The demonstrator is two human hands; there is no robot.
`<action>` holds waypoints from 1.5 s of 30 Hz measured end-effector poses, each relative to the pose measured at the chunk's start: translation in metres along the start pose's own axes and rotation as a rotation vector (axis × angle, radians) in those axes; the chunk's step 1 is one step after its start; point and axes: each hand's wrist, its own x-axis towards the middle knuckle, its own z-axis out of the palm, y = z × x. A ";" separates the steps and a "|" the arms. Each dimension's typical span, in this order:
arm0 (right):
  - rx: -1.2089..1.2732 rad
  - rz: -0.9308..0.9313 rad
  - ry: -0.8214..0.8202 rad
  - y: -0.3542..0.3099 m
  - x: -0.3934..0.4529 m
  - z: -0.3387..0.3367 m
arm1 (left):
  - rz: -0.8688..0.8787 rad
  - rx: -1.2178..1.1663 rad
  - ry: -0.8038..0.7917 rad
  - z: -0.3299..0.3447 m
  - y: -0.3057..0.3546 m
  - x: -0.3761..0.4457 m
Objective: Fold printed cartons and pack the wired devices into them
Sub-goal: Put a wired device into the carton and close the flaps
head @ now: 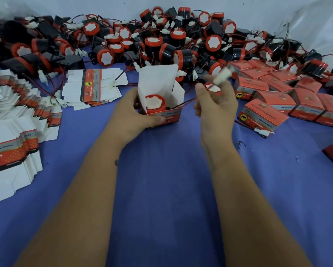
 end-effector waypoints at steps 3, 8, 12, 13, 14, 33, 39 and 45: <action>-0.064 -0.133 -0.152 -0.005 0.000 -0.001 | -0.010 -0.011 -0.152 -0.002 0.002 -0.001; -0.555 -0.251 -0.404 -0.004 -0.009 0.000 | -0.011 -0.017 -0.279 -0.002 0.004 -0.003; -0.339 -0.120 -0.351 -0.009 -0.007 0.000 | -0.033 -0.012 -0.303 -0.003 0.006 -0.003; -0.391 -0.138 -0.355 -0.007 -0.004 -0.001 | -0.036 -0.015 -0.315 -0.004 0.006 -0.004; -0.447 -0.170 -0.349 -0.004 -0.002 -0.001 | -0.033 -0.017 -0.328 -0.004 0.007 -0.003; -0.673 -0.436 -0.280 0.009 0.004 -0.004 | -0.037 -0.007 -0.217 -0.003 0.002 -0.001; -0.634 -0.407 -0.386 0.009 0.001 0.000 | -0.080 -0.136 -0.158 0.008 0.021 -0.004; -0.367 -0.067 -0.389 0.015 0.000 -0.001 | -0.057 -0.092 -0.120 0.010 0.014 -0.003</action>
